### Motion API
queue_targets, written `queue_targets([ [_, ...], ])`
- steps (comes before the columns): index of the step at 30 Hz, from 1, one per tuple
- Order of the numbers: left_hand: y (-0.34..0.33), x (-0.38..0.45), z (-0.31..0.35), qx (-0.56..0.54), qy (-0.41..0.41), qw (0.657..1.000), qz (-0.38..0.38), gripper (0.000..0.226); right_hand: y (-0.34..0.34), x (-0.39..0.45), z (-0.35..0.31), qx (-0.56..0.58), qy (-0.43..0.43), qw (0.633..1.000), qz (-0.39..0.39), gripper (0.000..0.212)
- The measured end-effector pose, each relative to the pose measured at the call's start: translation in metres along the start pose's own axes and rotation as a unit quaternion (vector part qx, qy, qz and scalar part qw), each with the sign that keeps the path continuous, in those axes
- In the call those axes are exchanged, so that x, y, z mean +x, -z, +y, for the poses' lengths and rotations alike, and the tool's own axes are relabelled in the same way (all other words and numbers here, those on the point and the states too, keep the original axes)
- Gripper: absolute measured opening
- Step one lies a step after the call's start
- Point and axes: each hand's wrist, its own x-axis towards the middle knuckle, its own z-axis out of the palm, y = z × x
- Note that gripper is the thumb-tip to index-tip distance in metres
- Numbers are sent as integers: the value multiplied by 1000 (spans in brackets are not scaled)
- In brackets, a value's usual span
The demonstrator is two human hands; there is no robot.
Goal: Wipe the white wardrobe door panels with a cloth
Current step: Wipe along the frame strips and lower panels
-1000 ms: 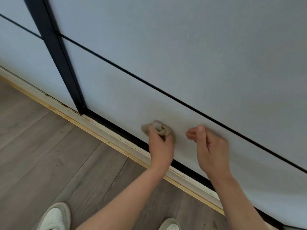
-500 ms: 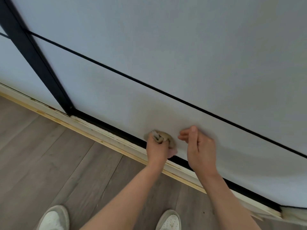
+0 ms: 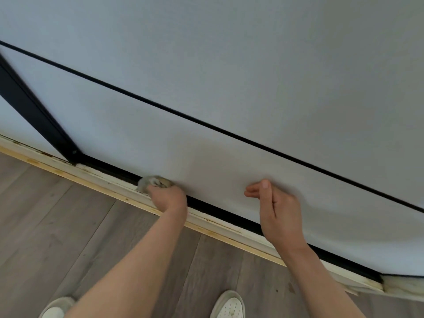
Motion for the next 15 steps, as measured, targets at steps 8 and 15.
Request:
queue_targets([
  [8, -56, -118, -66, 36, 141, 942, -302, 7, 7, -4, 5, -25, -32, 999, -10, 65],
  [15, 10, -166, -13, -57, 121, 843, -522, 32, 49, -25, -4, -62, -122, 991, -1, 63],
])
